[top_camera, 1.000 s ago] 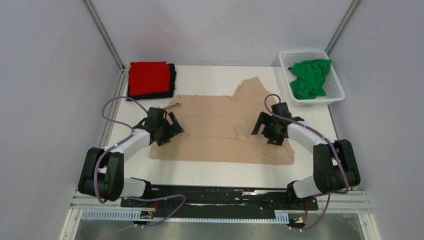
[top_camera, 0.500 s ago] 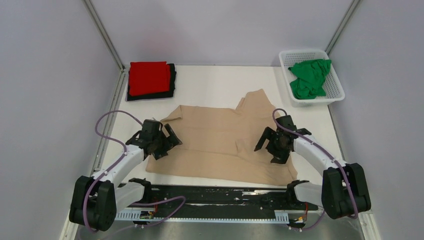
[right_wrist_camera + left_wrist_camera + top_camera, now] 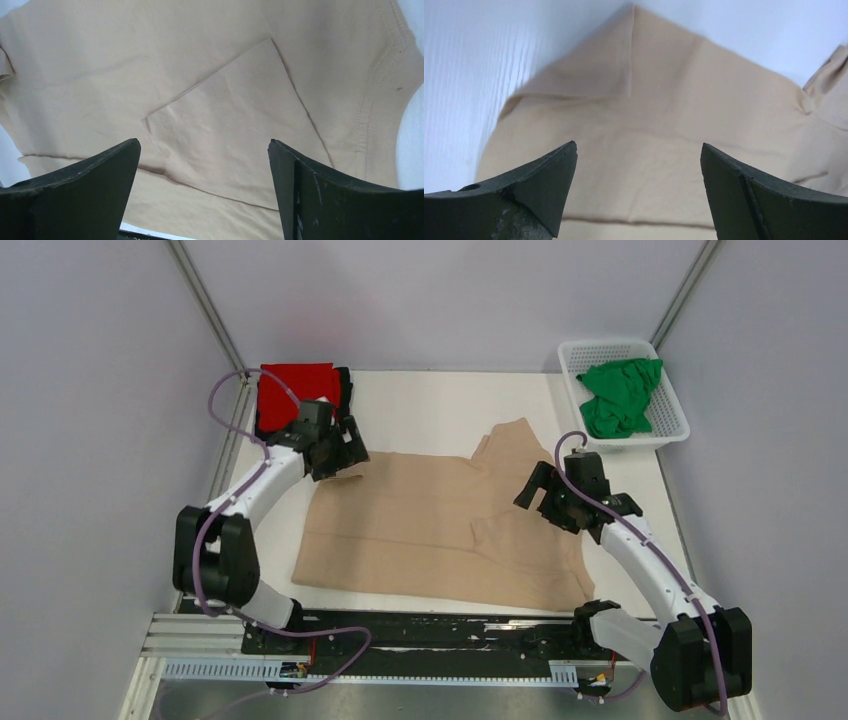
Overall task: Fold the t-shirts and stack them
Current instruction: Fold the flattened tshirt in 1/3 of the way
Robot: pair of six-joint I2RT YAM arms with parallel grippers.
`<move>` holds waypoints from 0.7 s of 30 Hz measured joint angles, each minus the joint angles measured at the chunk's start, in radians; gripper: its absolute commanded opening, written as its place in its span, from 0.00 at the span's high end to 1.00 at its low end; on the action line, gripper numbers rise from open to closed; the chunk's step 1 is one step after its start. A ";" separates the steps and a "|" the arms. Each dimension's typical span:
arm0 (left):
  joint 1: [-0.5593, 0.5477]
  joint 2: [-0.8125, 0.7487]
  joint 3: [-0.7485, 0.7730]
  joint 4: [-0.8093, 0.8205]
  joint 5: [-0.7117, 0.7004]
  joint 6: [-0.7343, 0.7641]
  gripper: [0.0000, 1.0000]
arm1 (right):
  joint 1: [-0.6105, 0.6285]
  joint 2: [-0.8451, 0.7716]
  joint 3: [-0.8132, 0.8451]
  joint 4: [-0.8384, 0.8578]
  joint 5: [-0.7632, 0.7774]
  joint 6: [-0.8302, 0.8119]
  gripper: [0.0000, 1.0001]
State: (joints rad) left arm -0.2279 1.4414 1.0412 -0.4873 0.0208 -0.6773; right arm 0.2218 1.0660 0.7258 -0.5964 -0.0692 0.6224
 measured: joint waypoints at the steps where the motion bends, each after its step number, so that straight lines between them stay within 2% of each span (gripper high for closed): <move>1: 0.000 0.060 0.056 -0.012 -0.008 0.034 0.00 | 0.000 0.003 0.000 0.006 0.005 -0.007 0.00; 4: -0.002 0.239 0.214 -0.056 -0.025 0.145 0.00 | 0.000 0.024 0.002 0.017 0.020 -0.026 0.00; 9: -0.002 0.452 0.361 -0.134 -0.031 0.299 0.00 | -0.001 0.072 0.005 0.027 0.055 -0.055 0.00; 14: -0.003 0.566 0.433 -0.211 -0.066 0.380 0.00 | -0.015 0.121 0.021 0.036 0.089 -0.073 0.00; 21: 0.008 0.639 0.539 -0.310 -0.269 0.412 0.00 | -0.040 0.143 0.028 0.047 0.099 -0.086 0.00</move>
State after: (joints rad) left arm -0.2199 2.0808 1.5799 -0.7975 -0.2481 -0.2649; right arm 0.1818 1.2095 0.7540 -0.5495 0.0299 0.5365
